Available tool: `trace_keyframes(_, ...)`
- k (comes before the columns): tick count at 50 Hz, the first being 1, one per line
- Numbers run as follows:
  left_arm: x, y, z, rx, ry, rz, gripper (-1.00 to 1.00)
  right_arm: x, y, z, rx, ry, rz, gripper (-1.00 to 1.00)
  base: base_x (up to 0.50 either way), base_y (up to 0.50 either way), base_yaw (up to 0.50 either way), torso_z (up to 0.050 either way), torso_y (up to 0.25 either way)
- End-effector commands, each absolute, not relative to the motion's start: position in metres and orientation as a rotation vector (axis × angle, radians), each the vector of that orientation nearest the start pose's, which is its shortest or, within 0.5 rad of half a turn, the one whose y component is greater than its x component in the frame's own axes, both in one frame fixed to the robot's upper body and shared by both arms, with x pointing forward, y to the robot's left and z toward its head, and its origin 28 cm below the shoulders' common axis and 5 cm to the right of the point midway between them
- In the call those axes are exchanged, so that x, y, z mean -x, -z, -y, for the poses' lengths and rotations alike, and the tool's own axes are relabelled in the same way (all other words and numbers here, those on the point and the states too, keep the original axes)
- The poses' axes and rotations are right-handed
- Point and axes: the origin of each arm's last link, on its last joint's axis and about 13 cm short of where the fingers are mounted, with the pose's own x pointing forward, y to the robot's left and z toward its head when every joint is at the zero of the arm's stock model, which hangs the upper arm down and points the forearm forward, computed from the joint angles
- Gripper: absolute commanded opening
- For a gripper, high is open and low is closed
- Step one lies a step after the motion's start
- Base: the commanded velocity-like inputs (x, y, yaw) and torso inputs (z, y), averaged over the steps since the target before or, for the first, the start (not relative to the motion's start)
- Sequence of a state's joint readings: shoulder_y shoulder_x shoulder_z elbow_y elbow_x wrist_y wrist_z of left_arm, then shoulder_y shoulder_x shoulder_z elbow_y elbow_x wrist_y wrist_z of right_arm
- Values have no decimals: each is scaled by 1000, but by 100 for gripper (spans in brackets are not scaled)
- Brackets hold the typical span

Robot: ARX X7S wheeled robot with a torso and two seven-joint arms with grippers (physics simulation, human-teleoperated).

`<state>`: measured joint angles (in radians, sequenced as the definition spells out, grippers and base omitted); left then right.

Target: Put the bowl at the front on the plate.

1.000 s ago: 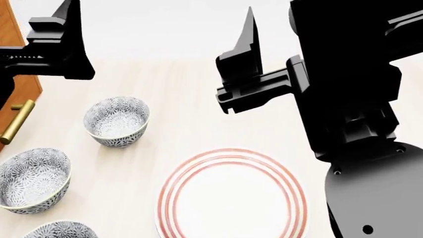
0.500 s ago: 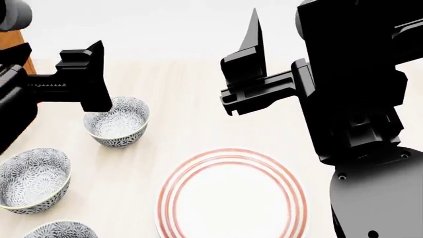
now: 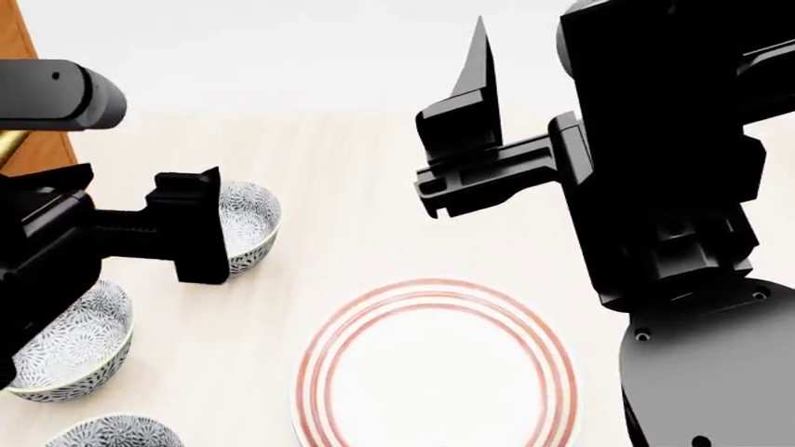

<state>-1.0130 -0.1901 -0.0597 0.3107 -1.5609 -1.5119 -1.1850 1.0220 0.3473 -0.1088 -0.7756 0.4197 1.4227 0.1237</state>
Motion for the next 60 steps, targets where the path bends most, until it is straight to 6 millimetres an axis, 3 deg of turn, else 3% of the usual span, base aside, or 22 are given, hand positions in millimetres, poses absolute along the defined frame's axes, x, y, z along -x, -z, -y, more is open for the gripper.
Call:
trace_keyframes(1, -250, -267, -188, 68, 161, -305, 100, -243, -303, 121, 304, -108, 304, 100, 0, 0, 0, 0, 0)
trace_keyframes(4, -248, -258, -187, 62, 166, -328, 100, -243, -303, 120, 306, -109, 305, 100, 0, 0, 0, 0, 0)
trace_keyframes(12, -248, -260, -187, 67, 171, -386, 100, -243, -302, 120, 304, -108, 304, 100, 0, 0, 0, 0, 0)
trace_keyframes(25, -247, -239, -185, 29, 171, -470, 100, -246, -302, 120, 304, -112, 306, 100, 0, 0, 0, 0, 0)
trace_keyframes(39, -245, -237, -186, -2, 176, -552, 100, -246, -303, 120, 301, -113, 309, 100, 0, 0, 0, 0, 0)
trace_keyframes(60, -243, -217, -191, -55, 153, -669, 100, -246, -302, 120, 305, -110, 316, 100, 0, 0, 0, 0, 0)
